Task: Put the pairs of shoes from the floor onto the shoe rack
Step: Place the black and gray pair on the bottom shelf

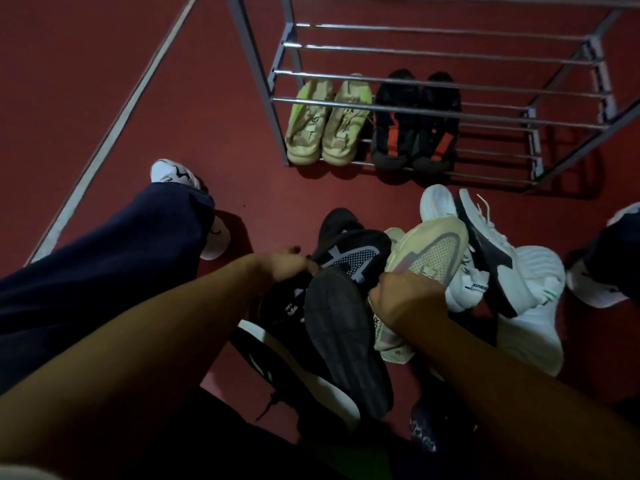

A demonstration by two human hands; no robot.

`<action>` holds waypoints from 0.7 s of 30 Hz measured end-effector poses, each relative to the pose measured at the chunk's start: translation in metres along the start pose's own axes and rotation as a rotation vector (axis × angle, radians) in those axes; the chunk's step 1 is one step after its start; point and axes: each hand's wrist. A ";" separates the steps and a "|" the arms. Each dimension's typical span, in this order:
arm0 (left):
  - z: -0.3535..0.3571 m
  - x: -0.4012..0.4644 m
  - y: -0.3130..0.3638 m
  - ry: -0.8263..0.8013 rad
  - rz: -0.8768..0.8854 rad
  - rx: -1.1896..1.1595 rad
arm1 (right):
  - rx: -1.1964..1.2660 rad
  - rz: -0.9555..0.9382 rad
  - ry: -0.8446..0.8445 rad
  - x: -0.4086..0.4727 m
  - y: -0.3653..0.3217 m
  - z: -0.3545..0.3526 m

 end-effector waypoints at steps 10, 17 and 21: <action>-0.005 -0.007 0.025 0.295 0.237 -0.095 | 0.266 0.023 0.074 0.004 0.008 0.000; -0.050 -0.065 0.090 0.272 0.467 -0.493 | 1.103 -0.096 0.257 0.004 -0.006 -0.037; -0.021 -0.074 0.099 0.042 0.456 -0.624 | 1.418 -0.140 0.076 0.008 -0.005 -0.050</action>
Point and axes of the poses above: each hand's wrist, its own x-axis towards the middle knuckle, its own z-axis out of the palm, y = z × x, and after that the axes turned 6 degrees about -y, right-handed
